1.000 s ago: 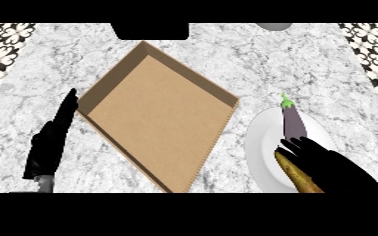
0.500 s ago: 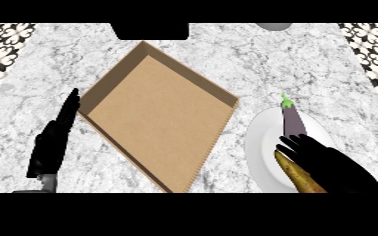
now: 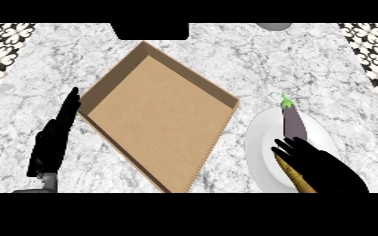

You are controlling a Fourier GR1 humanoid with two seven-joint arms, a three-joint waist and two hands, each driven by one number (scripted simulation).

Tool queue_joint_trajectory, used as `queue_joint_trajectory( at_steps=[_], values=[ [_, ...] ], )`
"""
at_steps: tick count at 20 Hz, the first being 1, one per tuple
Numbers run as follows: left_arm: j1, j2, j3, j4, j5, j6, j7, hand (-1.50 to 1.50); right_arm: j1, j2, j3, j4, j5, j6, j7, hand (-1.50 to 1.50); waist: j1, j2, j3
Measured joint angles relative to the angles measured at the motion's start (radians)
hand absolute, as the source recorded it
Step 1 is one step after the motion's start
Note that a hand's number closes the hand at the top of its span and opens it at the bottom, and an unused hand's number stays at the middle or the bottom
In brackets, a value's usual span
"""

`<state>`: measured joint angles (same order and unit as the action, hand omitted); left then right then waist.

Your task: Pick the pear from the plate and place it in the cardboard box

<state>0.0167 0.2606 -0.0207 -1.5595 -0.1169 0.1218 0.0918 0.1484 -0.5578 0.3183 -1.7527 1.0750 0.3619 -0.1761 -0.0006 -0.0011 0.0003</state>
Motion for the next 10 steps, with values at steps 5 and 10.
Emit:
queue_joint_trajectory(
  at_steps=[5, 10],
  values=[
    [0.004, -0.024, 0.004, -0.021, -0.024, -0.01, 0.021, 0.0, -0.014, 0.036, -0.014, 0.049, 0.044, -0.01, -0.03, -1.5, 0.0, 0.0, 0.0],
    [0.002, -0.042, 0.013, -0.024, -0.047, -0.018, 0.029, 0.0, -0.016, 0.06, -0.014, 0.078, 0.1, -0.007, -0.047, -1.5, 0.0, -0.001, -0.002]
  ],
)
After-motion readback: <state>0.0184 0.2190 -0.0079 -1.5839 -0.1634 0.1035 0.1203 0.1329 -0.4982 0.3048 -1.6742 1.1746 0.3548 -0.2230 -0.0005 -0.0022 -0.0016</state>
